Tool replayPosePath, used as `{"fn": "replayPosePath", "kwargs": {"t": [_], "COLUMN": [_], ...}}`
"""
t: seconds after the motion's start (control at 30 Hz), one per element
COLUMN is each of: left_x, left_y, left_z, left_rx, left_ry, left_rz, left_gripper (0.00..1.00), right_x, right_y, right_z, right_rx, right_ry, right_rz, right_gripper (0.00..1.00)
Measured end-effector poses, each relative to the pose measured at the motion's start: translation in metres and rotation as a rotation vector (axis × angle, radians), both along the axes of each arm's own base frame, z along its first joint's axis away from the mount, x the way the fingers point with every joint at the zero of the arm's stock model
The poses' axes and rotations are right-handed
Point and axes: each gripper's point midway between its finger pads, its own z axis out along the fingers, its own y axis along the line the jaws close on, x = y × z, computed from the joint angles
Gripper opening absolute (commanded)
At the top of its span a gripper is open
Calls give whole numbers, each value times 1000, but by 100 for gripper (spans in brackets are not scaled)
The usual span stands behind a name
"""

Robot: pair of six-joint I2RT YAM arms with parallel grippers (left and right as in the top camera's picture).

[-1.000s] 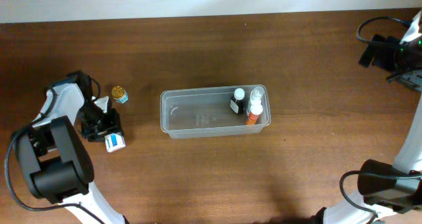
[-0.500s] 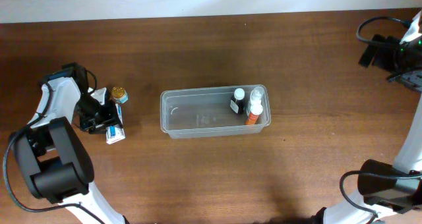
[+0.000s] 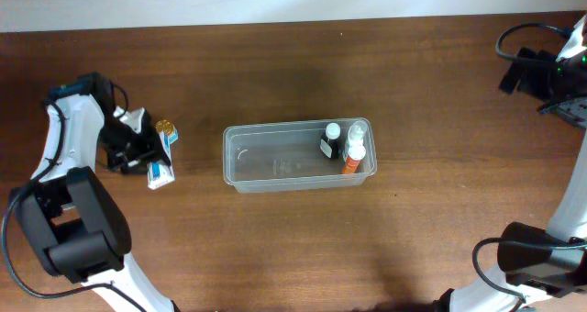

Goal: Pack container
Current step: 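Close the left gripper on the Panadol box and lift it, then carry the Panadol box right into the container and lower it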

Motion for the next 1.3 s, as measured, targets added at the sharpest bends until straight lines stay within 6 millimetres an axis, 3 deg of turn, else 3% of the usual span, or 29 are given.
{"fn": "replayPosePath", "kwargs": {"t": [0.13,0.3,0.43,0.77,1.03,1.3], "left_x": [12,21,19,7,1,-10], "left_y": [-13,-44,-77,-153,-205,-234], "left_z": [23,39,52,104,109,109], "left_rx": [5,7,6,7,-8,-21], "left_ry": [-39,-79,-128,-347,-458,-527], "left_rz": [-54,-176,-320,-689,-1005,-1277], "left_gripper": [44,44,45,42,42,41], "right_x": [0,0,0,0,0,0], "right_y": [0,0,0,0,0,0], "right_z": [0,0,0,0,0,0], "right_rx": [0,0,0,0,0,0], "right_ry": [0,0,0,0,0,-1], "right_rz": [0,0,0,0,0,0], "right_gripper": [98,98,98,99,98,98]}}
